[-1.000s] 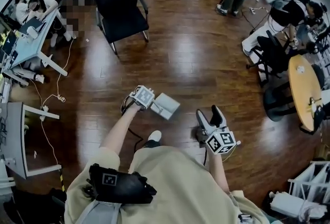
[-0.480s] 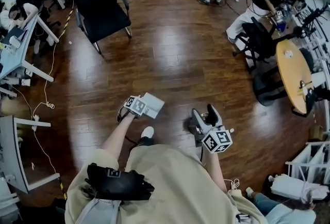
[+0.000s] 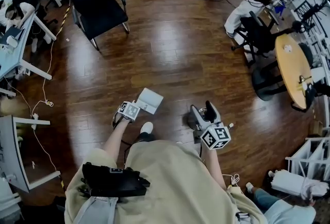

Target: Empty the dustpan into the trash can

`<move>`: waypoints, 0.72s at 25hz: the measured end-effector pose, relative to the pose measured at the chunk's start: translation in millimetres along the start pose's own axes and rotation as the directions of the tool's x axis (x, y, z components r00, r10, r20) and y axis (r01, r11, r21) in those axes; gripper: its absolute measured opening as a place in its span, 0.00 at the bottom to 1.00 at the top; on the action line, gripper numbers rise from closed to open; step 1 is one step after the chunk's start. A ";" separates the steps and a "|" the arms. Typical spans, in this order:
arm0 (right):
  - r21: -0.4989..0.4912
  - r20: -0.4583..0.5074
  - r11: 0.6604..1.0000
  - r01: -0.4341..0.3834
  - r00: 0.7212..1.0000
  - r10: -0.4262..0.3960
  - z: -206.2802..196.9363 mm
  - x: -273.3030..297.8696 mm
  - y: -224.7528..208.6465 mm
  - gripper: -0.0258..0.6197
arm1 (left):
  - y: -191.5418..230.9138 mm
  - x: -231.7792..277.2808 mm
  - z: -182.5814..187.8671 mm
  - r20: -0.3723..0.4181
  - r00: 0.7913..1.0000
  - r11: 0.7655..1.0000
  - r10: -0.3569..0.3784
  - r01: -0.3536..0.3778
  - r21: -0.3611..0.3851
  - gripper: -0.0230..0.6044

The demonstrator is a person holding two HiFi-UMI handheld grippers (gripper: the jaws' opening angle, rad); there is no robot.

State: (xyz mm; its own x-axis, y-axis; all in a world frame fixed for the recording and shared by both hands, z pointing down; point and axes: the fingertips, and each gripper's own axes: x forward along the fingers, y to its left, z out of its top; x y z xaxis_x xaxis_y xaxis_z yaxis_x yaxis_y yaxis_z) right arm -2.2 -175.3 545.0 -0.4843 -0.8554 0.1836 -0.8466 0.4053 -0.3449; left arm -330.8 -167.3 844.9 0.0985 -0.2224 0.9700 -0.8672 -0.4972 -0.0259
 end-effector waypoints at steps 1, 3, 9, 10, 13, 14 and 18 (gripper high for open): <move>-0.001 -0.001 1.000 -0.004 1.000 0.004 -0.8 0.8 0.3 0.61 | -4.1 0.4 -2.1 0.010 1.000 1.000 -0.020 0.020 -0.014 0.19; 0.000 -0.004 1.000 -0.011 1.000 0.011 -0.2 1.1 1.0 0.62 | -13.5 0.3 -4.5 0.020 0.998 0.997 -0.063 0.064 -0.047 0.41; 0.005 -0.005 0.999 -0.032 0.999 0.032 -1.8 2.6 4.2 0.62 | -22.9 -16.0 3.4 0.074 0.992 0.994 -0.104 0.105 -0.009 0.64; 0.007 -0.005 0.999 -0.031 1.000 0.031 -1.3 1.9 4.7 0.61 | -19.3 -23.3 5.7 0.088 0.992 0.996 -0.093 0.093 0.004 0.68; 0.001 -0.003 1.000 -0.028 1.000 0.028 -1.7 0.3 5.6 0.61 | -2.4 -49.7 16.1 0.181 0.981 0.997 -0.075 0.072 0.023 0.72; -0.009 -0.003 1.000 -0.027 1.000 0.027 -2.3 -0.5 5.5 0.62 | -1.3 -58.2 20.8 0.220 0.970 0.995 -0.102 0.102 0.013 0.72; -0.027 0.007 1.000 -0.005 1.000 0.005 -0.3 -8.1 1.6 0.62 | 4.6 -110.6 53.3 0.369 0.919 0.987 -0.141 0.158 -0.019 0.72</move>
State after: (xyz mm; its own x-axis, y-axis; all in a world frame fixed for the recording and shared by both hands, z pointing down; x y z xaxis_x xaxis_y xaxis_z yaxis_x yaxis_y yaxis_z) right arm 0.3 -167.6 543.2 -0.4868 -0.8558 0.1751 -0.8500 0.4179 -0.3205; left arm -319.7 -189.7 724.6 0.3924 -0.4438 0.8056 -0.8496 -0.5105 0.1326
